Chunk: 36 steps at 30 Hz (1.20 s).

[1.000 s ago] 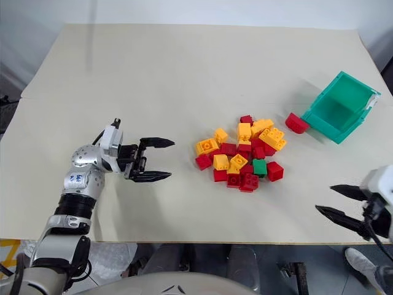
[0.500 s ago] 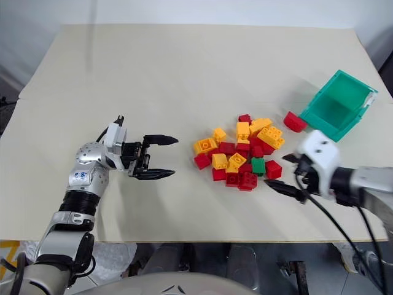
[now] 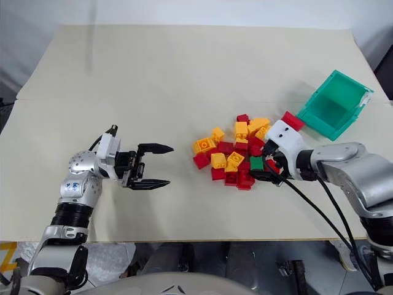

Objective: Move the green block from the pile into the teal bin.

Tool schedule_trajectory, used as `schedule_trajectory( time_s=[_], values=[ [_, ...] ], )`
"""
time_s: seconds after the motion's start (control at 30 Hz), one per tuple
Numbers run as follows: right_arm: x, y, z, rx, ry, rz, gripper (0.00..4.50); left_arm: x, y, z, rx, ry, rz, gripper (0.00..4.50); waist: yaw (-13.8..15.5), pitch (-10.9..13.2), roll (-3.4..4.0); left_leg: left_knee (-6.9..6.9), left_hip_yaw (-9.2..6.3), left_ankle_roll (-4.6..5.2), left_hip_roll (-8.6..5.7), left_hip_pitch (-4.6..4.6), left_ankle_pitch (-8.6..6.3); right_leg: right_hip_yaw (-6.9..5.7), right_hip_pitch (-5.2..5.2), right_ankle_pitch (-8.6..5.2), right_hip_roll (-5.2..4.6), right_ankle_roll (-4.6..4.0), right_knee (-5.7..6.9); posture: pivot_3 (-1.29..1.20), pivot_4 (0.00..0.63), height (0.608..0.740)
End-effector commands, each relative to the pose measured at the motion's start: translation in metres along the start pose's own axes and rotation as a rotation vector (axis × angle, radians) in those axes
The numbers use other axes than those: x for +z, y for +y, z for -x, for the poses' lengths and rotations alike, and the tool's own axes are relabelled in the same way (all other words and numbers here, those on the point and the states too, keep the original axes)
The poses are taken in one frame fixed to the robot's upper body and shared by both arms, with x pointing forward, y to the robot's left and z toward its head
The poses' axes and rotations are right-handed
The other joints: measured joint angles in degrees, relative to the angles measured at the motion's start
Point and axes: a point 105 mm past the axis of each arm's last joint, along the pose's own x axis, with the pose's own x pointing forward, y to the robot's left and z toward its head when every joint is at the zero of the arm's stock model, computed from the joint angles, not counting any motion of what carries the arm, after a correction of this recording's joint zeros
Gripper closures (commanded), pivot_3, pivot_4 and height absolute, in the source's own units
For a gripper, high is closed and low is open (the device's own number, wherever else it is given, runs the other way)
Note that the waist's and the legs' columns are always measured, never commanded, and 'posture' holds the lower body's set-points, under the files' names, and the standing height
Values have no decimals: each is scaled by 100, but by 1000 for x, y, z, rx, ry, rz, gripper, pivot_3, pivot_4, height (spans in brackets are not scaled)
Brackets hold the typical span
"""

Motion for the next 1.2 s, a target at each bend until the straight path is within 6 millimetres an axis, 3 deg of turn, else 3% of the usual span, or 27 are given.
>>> schedule_trajectory(
  time_s=[0.03, 0.17, 0.27, 0.4, 0.47, 0.63, 0.93, 1.03, 1.2],
  values=[
    [-25, 2, -18, 13, 117, -45, 21, 9, -2, -1, 4, -23, -36, 0, -23, -6, -8, -1, 1, -1, 1, 4, -1, 2, 2, 0, -1, -1, 2, 0, 150, 740],
    [-29, -2, -23, -1, 139, -51, 21, 8, -2, -3, 9, -24, -35, 0, -89, -36, -46, 0, 0, -5, 7, 10, -2, 1, 9, -1, 0, -6, 3, 0, 150, 740],
    [-41, 0, -12, 13, 210, -21, 21, 9, 0, -4, 12, -28, -42, 0, -91, -43, -54, 1, 1, -5, 6, 12, -2, 3, 9, 0, -5, -8, 5, 0, 150, 740],
    [-36, 18, 1, 121, 203, 14, 21, 10, 1, -3, 16, -28, -43, 0, -69, -37, -37, -3, -11, -11, 6, -11, -5, 1, -10, -4, -6, -15, -3, 0, 150, 740],
    [-33, 17, 1, 121, 188, 19, 21, 10, 2, -3, 18, -30, -43, 0, -70, -37, -37, -8, -13, -13, 9, -13, -6, -7, -10, -5, 2, -16, -12, 0, 150, 740],
    [-17, -8, -17, -7, 94, -6, 21, 10, 4, -5, 21, -33, -41, 0, -118, -36, -45, -2, -2, -12, 8, -10, -6, -7, -7, -2, 6, -11, -12, 0, 150, 740],
    [-4, -17, -33, -45, 10, -53, 21, 10, 5, -3, 31, -31, -49, 0, -124, -36, -44, 4, 12, -17, 21, 6, 0, 8, -6, 11, -7, -26, 5, 0, 150, 740],
    [-4, -16, -30, -40, 4, -52, 652, 10, 4, -3, 37, -31, -49, 0, -117, -36, -44, 4, 15, -17, 21, 6, 1, 8, -6, 12, -5, -27, 6, 0, 150, 740],
    [5, -14, -18, -34, -38, -17, 2243, 10, 4, -3, 42, -30, -47, 0, -92, -27, -28, -1, 14, -16, 19, -10, 1, 6, -23, 12, -1, -27, 3, 0, 150, 740]
  ],
)
